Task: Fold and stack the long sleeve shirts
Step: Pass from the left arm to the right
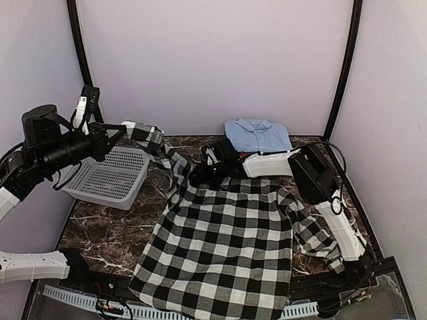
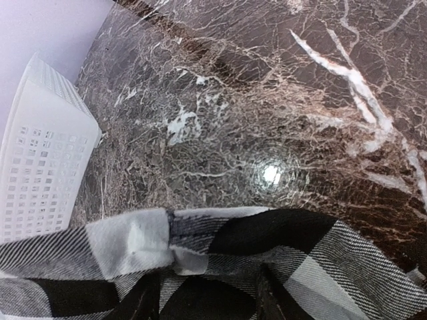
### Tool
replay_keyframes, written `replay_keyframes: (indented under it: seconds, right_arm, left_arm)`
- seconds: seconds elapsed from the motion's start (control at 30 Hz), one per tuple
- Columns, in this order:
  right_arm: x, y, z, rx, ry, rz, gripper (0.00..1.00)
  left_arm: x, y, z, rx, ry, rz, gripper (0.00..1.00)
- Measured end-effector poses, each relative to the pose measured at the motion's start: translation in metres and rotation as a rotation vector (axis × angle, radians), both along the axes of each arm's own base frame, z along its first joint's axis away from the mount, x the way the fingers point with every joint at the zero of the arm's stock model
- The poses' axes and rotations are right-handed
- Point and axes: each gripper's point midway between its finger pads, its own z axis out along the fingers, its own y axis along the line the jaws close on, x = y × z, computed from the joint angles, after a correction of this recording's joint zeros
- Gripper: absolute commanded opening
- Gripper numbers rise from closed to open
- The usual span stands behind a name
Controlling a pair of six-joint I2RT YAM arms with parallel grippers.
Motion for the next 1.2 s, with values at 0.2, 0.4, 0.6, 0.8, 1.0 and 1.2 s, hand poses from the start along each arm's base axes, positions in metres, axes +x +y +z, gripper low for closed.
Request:
replay_keyframes:
  seconds: [0.2,0.4,0.6,0.8,1.0,1.2]
  right_arm:
    - [0.000,0.000,0.001,0.001,-0.001,0.000,0.48]
    - [-0.002,-0.017,0.012,-0.040,-0.007,-0.024,0.51]
    - [0.005,-0.060,0.085,-0.022,-0.092,-0.105,0.53]
    - [-0.011,-0.105,0.145,-0.002,-0.199,-0.162,0.57]
    - [-0.076,-0.151,0.116,-0.084,-0.188,-0.129,0.65]
    - [-0.157,-0.163,0.109,-0.137,-0.272,0.007,0.79]
  left_arm:
    - [-0.006,-0.068,-0.034,-0.012,0.148,-0.330,0.00]
    - [-0.030,-0.117,-0.097,-0.012,0.424,-0.642,0.00]
    - [-0.059,-0.146,-0.137,0.017,0.602,-0.801,0.00]
    - [-0.077,-0.177,-0.184,0.088,0.747,-0.874,0.00]
    - [-0.056,-0.197,-0.222,0.137,0.824,-0.820,0.00]
    - [-0.037,-0.209,-0.240,0.165,0.849,-0.769,0.00]
